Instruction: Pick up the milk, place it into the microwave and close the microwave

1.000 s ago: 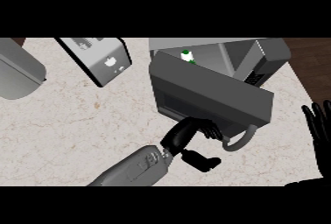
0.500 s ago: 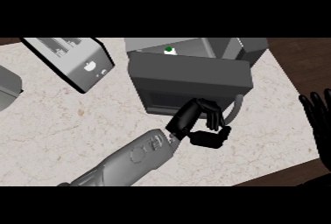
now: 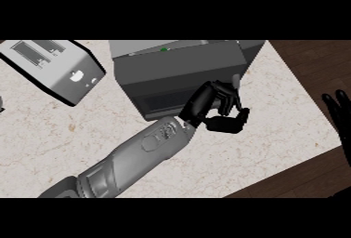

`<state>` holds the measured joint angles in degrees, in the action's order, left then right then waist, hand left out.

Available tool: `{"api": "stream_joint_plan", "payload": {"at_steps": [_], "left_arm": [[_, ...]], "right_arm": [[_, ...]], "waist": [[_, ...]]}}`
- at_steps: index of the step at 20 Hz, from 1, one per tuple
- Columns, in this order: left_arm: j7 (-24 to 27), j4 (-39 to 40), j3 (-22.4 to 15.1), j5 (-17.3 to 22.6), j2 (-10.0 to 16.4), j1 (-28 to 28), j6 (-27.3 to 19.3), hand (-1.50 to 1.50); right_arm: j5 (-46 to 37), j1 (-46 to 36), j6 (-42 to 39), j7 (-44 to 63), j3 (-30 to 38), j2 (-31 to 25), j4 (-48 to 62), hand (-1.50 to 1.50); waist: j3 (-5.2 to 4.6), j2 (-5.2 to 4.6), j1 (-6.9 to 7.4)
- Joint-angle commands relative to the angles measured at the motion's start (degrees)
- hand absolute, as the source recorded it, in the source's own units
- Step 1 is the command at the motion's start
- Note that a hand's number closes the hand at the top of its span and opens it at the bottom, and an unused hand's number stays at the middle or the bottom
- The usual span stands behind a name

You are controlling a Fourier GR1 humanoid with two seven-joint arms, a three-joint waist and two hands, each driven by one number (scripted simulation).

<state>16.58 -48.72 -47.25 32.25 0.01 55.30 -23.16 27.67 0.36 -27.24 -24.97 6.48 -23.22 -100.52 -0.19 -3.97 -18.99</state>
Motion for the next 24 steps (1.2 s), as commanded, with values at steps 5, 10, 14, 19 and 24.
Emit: {"api": "stream_joint_plan", "payload": {"at_steps": [5,10,14,19,24], "left_arm": [[1.14,5.04,1.99,3.69,-0.01,6.46,-1.19,1.5],[1.33,7.6,3.34,5.62,0.03,9.68,-1.83,1.5],[1.97,7.88,3.1,6.5,0.05,10.19,-2.84,1.5],[2.51,7.91,2.43,7.12,0.08,9.99,-4.94,1.5],[2.62,7.46,2.03,8.24,0.09,10.17,-5.88,1.5]], "right_arm": [[2.71,-2.18,-1.58,2.67,-0.22,-2.12,-1.57,-1.5],[4.02,-3.3,-1.97,3.96,0.47,-3.56,-1.71,-1.5],[5.27,-4.23,-2.13,5.1,1.33,-4.85,-1.48,-1.5],[6.34,-5.75,-2.08,6.52,2.59,-6.81,-1.71,-1.5],[7.64,-6.89,-1.79,7.87,3.37,-7.97,-1.6,-1.5]], "waist": [[0.13,-1.2,-3.28],[0.24,-1.7,-4.78],[0.29,-1.74,-5.38],[0.25,-1.74,-6.05],[0.25,-1.75,-6.37]]}}
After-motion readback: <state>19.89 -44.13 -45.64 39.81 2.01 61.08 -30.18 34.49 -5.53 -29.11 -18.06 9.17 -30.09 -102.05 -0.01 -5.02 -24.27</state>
